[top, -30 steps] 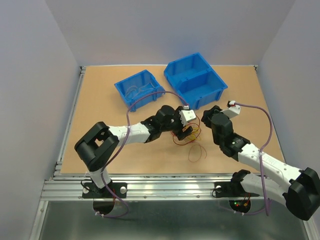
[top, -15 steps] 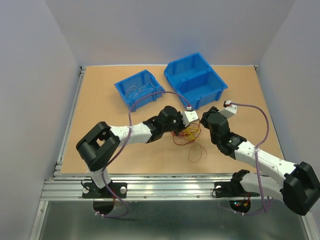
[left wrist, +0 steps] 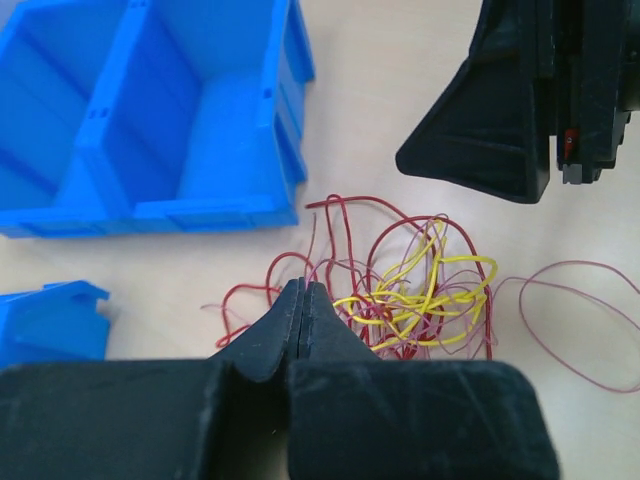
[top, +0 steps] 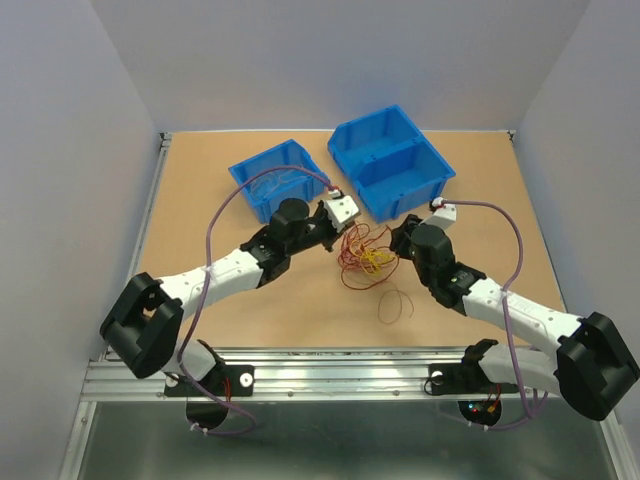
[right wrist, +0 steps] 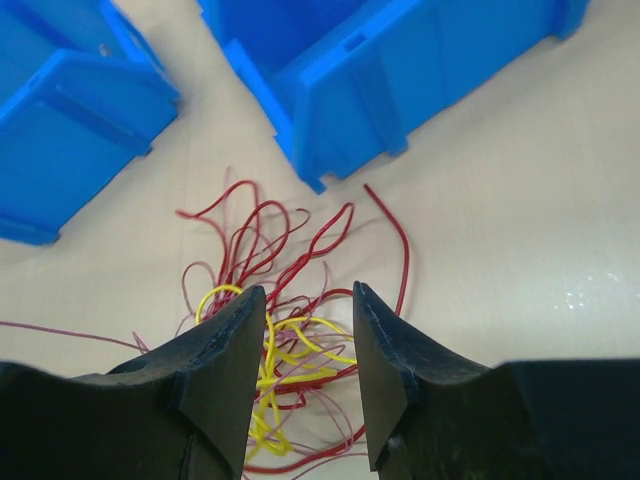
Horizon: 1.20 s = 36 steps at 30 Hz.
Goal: Untangle the cables
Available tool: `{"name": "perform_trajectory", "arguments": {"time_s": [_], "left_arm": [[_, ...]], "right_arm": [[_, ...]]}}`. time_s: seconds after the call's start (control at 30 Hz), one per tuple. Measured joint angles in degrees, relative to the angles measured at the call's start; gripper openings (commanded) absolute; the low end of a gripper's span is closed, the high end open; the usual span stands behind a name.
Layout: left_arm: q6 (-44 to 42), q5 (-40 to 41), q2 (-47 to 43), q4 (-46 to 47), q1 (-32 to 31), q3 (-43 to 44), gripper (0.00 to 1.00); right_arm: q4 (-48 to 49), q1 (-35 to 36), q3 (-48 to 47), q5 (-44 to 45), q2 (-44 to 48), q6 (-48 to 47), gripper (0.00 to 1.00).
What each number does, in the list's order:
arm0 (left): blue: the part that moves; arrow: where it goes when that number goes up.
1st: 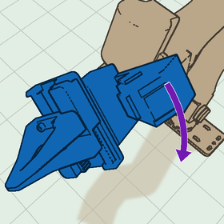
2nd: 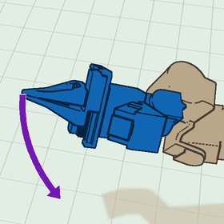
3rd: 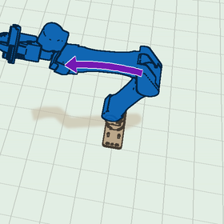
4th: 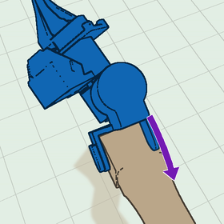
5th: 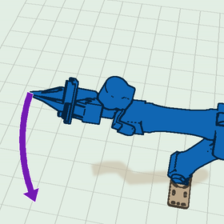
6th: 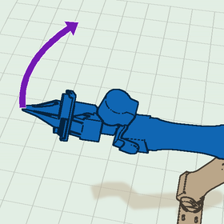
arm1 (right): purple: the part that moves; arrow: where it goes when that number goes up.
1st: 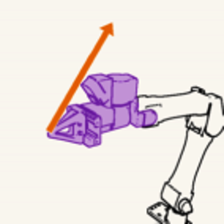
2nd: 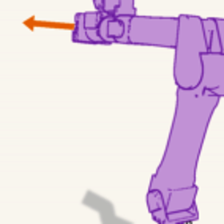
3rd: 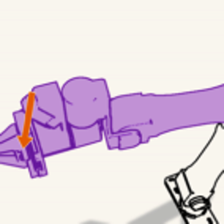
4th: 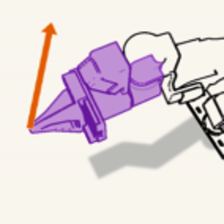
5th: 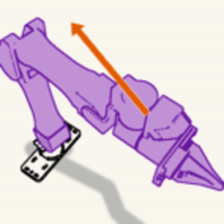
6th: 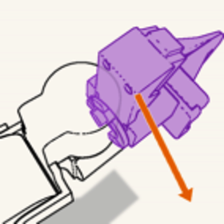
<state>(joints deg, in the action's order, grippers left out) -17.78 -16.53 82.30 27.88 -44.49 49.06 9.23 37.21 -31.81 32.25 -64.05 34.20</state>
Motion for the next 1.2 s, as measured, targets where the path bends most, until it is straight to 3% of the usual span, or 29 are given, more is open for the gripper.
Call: {"name": "perform_trajectory", "arguments": {"time_s": [0.23, 0.57, 0.77, 1.2], "left_arm": [[1.79, -1.79, -9.57, 1.49, 3.91, -4.2, 0.0], [3.1, -7.65, -15.87, 0.24, 5.75, -3.69, 0.0], [3.15, -10.91, -16.0, -7.21, 5.73, 7.87, 0.0], [4.44, -11.28, -15.41, -18.53, 5.73, 42.18, 0.0]], "right_arm": [[8.5, 0.0, 2.14, -11.91, 0.24, -5.03, 0.58], [16.83, 0.0, 3.26, -28.22, -5.01, -9.6, 0.63], [16.7, 0.0, 3.26, -30.73, -8.39, -10.27, 0.63], [17.86, 0.0, 3.26, -32.87, -8.04, -10.86, 0.64]]}}
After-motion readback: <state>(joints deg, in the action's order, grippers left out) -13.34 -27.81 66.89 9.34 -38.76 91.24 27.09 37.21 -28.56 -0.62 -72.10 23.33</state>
